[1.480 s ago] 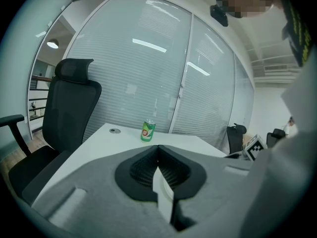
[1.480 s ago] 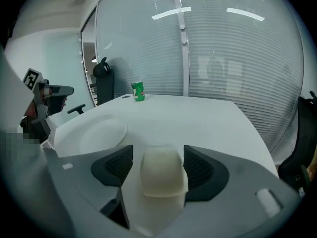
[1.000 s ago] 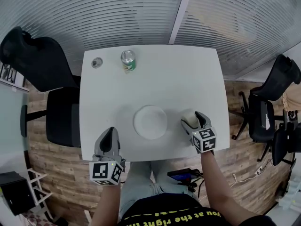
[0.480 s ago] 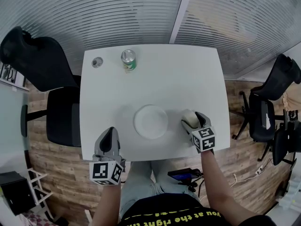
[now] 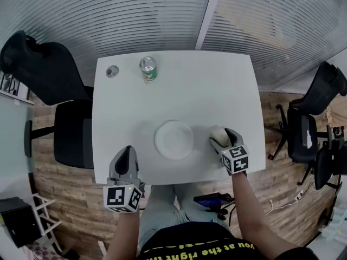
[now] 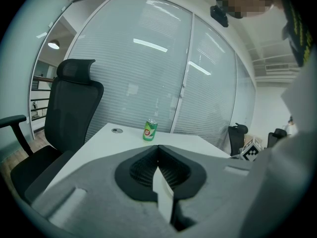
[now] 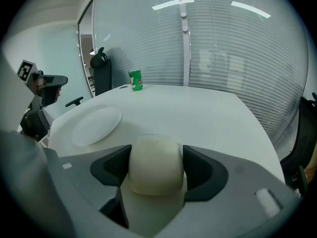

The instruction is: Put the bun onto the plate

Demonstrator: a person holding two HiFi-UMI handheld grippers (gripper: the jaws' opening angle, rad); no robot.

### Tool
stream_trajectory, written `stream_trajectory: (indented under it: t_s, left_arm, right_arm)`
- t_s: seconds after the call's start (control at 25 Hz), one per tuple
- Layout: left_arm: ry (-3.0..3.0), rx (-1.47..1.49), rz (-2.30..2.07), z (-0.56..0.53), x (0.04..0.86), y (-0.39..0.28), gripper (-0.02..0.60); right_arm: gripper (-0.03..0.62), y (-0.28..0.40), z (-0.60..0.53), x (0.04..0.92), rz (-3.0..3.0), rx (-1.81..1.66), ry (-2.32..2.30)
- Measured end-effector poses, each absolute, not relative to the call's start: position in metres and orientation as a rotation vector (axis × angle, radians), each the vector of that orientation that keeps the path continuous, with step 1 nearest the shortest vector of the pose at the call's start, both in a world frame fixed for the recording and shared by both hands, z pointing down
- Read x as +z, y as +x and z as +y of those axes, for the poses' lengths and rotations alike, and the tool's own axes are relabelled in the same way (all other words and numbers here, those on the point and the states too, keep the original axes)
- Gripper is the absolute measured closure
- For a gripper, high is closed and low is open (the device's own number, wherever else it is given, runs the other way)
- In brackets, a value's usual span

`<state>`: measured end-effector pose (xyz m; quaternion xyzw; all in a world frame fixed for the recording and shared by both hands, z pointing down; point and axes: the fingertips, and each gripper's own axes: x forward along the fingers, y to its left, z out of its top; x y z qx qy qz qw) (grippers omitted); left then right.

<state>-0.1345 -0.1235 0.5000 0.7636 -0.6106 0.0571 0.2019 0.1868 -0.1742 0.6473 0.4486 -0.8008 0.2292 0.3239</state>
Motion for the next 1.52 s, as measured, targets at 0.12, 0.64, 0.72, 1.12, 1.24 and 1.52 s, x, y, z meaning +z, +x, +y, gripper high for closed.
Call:
stream_trajectory:
  t_s: [0.12,0.64,0.72,1.12,1.24,1.52]
  left_arm:
    - [2.136,0.16,-1.706,-0.124,0.5,-0.134,0.581]
    - [2.144,0.149,-1.71,-0.124,0.494,-0.134,0.581]
    - [2.15,0.148,-1.711,-0.125,0.493,-0.134,0.581]
    - [2.165,0.138,-1.709,-0.123,0.487,-0.135,0.581]
    - [2.173,0.129,-1.708,-0.123,0.483,-0.134,0.581]
    - [2.193,0.109,-1.708,-0.124,0.473,-0.133,0.581]
  right_arm:
    - [0.262,0.188,-0.175,0.646,-2.108,0.621,1.183]
    - [0.263,0.191,-0.171,0.642,-2.105,0.621,1.201]
    - [0.263,0.192,-0.171,0.641,-2.11,0.626,1.207]
    - [0.263,0.195,-0.172,0.622,-2.135,0.59,1.234]
    - [0.263,0.193,-0.173,0.614,-2.145,0.571,1.234]
    - [0.263,0.189,-0.177,0.592,-2.172,0.53,1.234]
